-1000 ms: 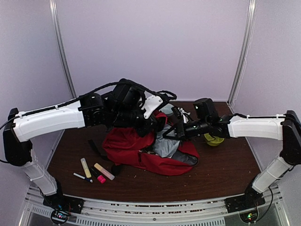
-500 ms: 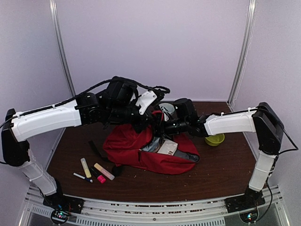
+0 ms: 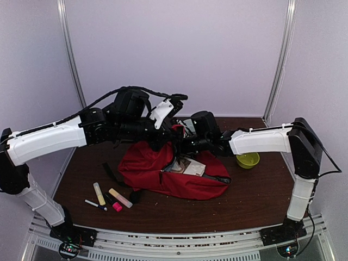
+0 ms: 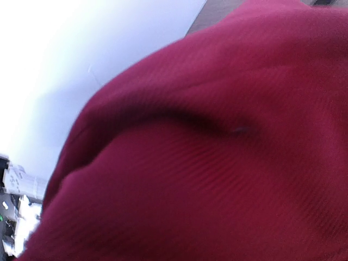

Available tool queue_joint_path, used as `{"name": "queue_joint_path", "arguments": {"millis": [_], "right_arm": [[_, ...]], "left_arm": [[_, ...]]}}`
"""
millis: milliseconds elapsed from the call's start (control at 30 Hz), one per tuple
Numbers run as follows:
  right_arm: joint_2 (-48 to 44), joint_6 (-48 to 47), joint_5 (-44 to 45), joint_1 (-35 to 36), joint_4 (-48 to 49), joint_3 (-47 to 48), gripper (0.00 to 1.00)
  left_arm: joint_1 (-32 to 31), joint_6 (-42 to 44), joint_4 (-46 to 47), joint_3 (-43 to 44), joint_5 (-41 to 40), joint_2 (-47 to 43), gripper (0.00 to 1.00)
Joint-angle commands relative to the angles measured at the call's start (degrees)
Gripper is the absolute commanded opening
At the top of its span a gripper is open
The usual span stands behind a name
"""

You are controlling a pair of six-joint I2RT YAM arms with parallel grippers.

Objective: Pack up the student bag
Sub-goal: Place the pencil case in the largest pocket of the bag, then place the largest pocket of the bag in the student bag.

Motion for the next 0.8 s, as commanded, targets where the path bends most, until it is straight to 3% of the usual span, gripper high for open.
{"name": "queue_joint_path", "arguments": {"millis": [0, 200, 400, 467, 533, 600, 700, 767], "right_arm": [[1.2, 1.5, 4.1, 0.2, 5.3, 2.5, 0.29], [-7.4, -8.1, 11.7, -1.9, -4.8, -4.7, 0.57], [-21.8, -20.1, 19.8, -4.2, -18.3, -10.6, 0.63], [-25.3, -22.8, 22.1, -4.9, -23.3, -12.0, 0.64], [-27.9, -24.0, 24.8, -5.7, -26.1, -14.7, 0.66], [-29.2, -24.4, 26.3, -6.6, -28.1, -17.4, 0.68], [-29.1, -25.0, 28.9, -7.3, -30.9, -20.1, 0.69], [-28.4, -25.1, 29.6, -7.1, -32.0, -22.0, 0.69]], "left_arm": [[-0.3, -2.1, 8.0, 0.2, 3.9, -2.1, 0.00], [-0.3, -4.4, 7.6, -3.7, -0.9, -3.4, 0.00], [-0.2, -5.3, 5.8, -3.1, 1.3, -0.2, 0.00], [-0.3, -5.5, 4.7, -1.8, 4.6, 1.6, 0.17], [-0.3, -4.4, 3.5, -0.6, 9.2, 3.1, 0.49], [-0.3, -2.2, 1.0, 1.1, 13.3, 4.6, 0.71], [-0.3, -1.6, -0.8, 1.2, 15.8, 3.6, 0.88], [0.2, -2.4, 0.5, -2.4, 13.0, 0.6, 0.97]]}}
